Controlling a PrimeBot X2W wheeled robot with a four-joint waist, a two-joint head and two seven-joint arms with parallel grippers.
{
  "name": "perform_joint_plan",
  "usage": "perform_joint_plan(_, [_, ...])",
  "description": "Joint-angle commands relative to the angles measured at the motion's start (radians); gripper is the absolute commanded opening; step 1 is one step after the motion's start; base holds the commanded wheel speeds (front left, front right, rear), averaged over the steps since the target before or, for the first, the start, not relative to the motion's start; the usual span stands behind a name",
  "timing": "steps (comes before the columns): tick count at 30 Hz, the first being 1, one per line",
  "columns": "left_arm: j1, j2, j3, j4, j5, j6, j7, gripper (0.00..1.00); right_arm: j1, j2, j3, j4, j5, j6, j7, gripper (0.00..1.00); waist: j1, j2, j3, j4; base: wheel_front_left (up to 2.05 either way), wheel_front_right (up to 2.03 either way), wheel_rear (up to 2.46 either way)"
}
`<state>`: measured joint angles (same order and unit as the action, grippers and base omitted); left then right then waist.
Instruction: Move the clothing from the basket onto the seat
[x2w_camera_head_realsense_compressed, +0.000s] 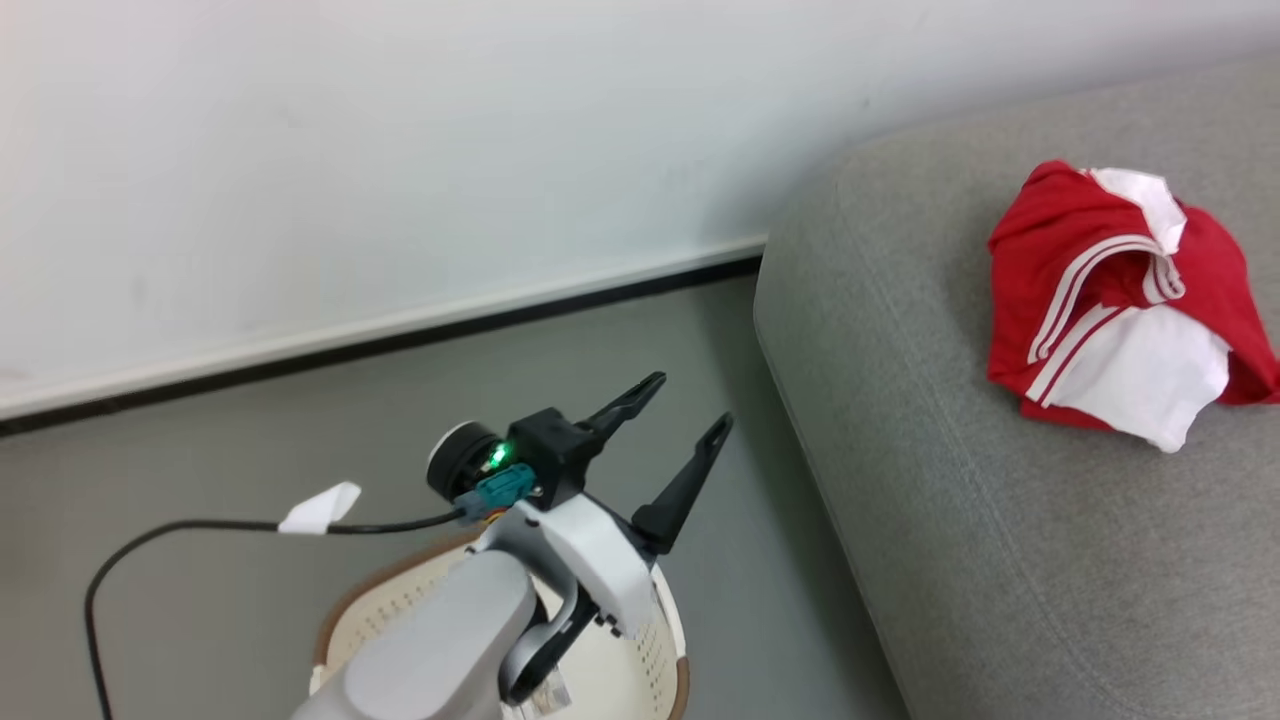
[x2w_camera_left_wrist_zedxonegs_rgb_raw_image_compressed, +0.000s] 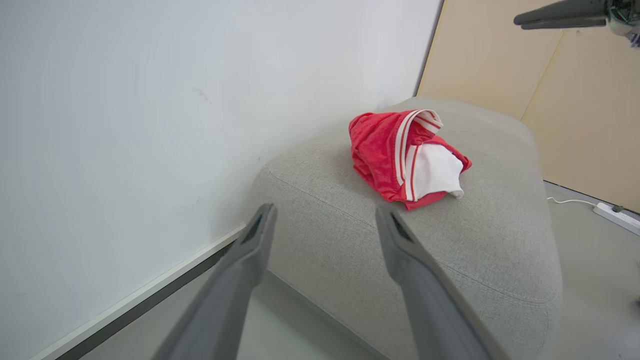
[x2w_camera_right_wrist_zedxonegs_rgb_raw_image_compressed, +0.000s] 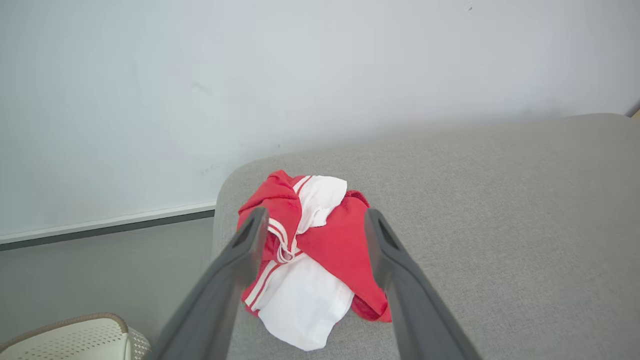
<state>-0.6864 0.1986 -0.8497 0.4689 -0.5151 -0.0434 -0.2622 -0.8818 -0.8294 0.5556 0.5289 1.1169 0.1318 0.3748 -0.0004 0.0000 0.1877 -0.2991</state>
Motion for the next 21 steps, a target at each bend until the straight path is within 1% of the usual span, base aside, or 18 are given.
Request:
perform_joint_plan(1, [0.026, 0.012, 0.011, -0.011, -0.008, 0.009, -0.002, 1.0, 0.029, -0.012, -0.009, -0.038, -0.004, -0.002, -0.033, 1.0, 0.0004, 0.0, -0.048, 0.004, 0.0, 0.0, 0.0])
perform_joint_plan(3, [0.042, 0.024, 0.031, -0.029, -0.015, 0.022, -0.002, 1.0, 0.056, -0.015, -0.023, -0.099, -0.018, -0.002, -0.08, 1.0, 0.0004, 0.0, -0.07, 0.016, 0.0, 0.0, 0.0])
perform_joint_plan(8, [0.09, 0.06, 0.09, -0.078, -0.027, 0.055, -0.002, 1.0, 0.129, 0.019, -0.074, -0.238, -0.057, -0.002, -0.206, 1.0, 0.0004, 0.0, -0.117, 0.063, 0.0, 0.0, 0.0])
perform_joint_plan(11, [0.124, 0.073, 0.126, -0.098, -0.036, 0.074, -0.002, 1.0, 0.182, 0.054, -0.104, -0.286, -0.119, -0.002, -0.281, 1.0, 0.0004, 0.0, -0.145, 0.104, 0.0, 0.0, 0.0])
perform_joint_plan(15, [0.172, 0.104, 0.171, -0.118, -0.021, 0.117, -0.002, 1.0, 0.259, 0.14, -0.14, -0.322, -0.21, -0.002, -0.372, 1.0, 0.0004, 0.0, -0.174, 0.158, 0.0, 0.0, 0.0])
perform_joint_plan(19, [0.227, 0.121, 0.233, -0.144, -0.042, 0.149, -0.002, 1.0, 0.35, 0.227, -0.174, -0.336, -0.298, -0.002, -0.447, 1.0, 0.0004, 0.0, -0.194, 0.214, 0.0, 0.0, 0.0])
perform_joint_plan(21, [0.263, 0.125, 0.272, -0.158, -0.049, 0.165, -0.002, 1.0, 0.404, 0.274, -0.203, -0.328, -0.322, -0.002, -0.477, 1.0, 0.0004, 0.0, -0.203, 0.243, 0.0, 0.0, 0.0])
